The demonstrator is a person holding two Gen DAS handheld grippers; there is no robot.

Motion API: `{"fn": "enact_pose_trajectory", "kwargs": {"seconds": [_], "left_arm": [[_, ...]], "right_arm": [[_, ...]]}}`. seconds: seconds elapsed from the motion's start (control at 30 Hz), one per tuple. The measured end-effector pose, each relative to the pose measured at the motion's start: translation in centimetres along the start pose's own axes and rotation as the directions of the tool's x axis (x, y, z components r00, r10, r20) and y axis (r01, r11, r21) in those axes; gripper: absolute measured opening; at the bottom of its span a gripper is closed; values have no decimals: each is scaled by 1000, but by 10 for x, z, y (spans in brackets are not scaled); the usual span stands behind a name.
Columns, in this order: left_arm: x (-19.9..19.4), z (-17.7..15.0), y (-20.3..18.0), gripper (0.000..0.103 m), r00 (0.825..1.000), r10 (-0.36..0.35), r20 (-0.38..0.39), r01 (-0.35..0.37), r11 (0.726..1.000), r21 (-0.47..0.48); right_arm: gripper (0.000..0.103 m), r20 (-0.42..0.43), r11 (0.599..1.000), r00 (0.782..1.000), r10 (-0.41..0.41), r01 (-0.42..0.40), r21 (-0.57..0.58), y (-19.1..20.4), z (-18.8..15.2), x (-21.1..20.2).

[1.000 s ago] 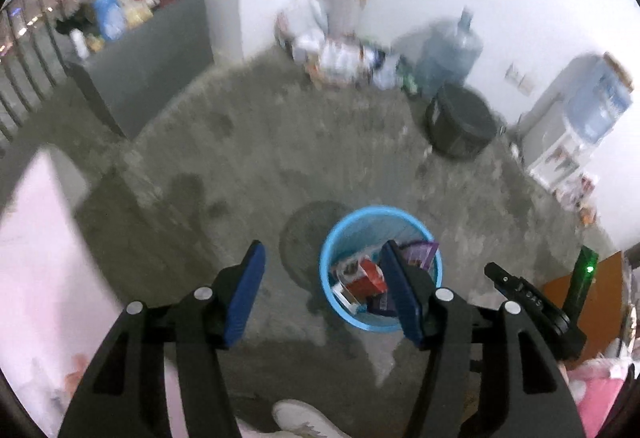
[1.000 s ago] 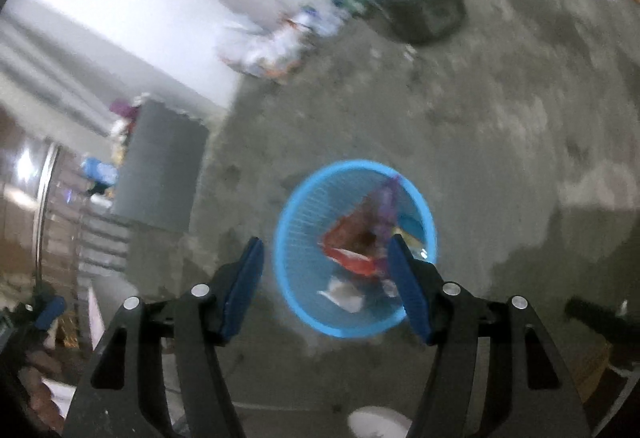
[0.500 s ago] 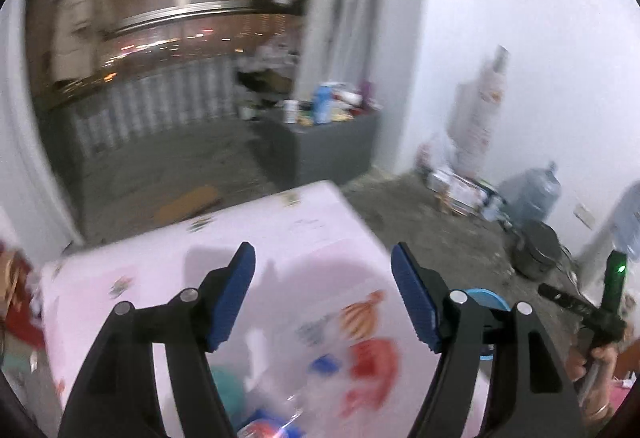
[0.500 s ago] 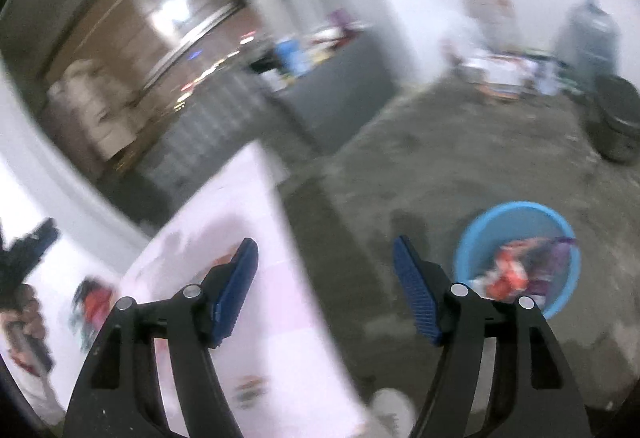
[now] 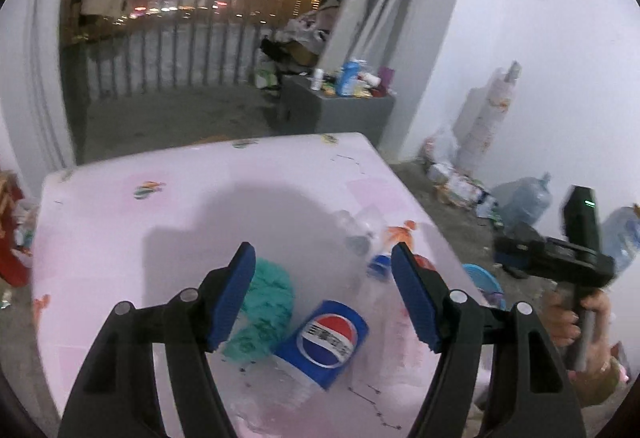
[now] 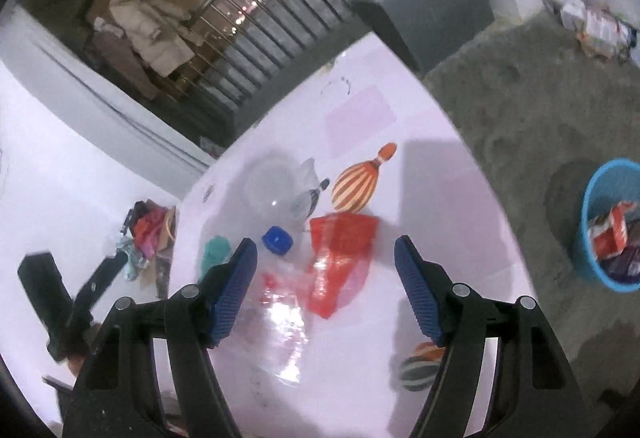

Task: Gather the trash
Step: 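Move both tools back to the table toward the red bag and clear bag, then grasp the red snack bag with the right tool while the left tool grasps the clear printed bag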

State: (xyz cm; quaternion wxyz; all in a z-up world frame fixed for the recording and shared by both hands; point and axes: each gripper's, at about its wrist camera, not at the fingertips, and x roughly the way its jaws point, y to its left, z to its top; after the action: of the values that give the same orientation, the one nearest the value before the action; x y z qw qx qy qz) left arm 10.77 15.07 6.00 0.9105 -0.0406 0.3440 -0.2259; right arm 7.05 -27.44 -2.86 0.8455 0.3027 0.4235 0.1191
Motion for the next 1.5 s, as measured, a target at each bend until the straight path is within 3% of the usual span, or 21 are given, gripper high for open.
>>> {"fn": "enact_pose_trajectory", "kwargs": {"seconds": [0.2,0.37,0.6,0.73,0.8,1.03,1.4,1.5], "left_arm": [[0,-17,-35,63,988,-156,0,156,987,49],[9,-44,-69,54,984,-171,-52,176,976,128],[41,-80,-86,37,972,-116,-206,147,978,145],[54,-93,-86,35,960,-79,-267,110,989,102],[58,-95,-86,35,958,-65,-280,93,992,87],[71,-100,-88,35,952,-38,-302,61,996,67],[84,-99,-99,35,935,-29,-353,54,997,63],[82,-99,-99,35,937,-10,-348,41,996,83]], "right_arm": [[67,-76,998,997,-23,28,62,-2,0,24],[67,-139,995,989,-55,67,77,-4,-7,36],[67,-182,993,977,-111,116,17,-4,-5,57],[67,-200,990,970,-142,133,-56,2,-4,72],[55,-205,983,965,-164,144,-110,7,-5,81],[34,-172,954,958,-230,187,-234,9,-13,78],[24,-112,954,957,-268,247,-169,-37,-32,18],[16,-89,969,970,-226,215,-121,-46,-36,-2]]}}
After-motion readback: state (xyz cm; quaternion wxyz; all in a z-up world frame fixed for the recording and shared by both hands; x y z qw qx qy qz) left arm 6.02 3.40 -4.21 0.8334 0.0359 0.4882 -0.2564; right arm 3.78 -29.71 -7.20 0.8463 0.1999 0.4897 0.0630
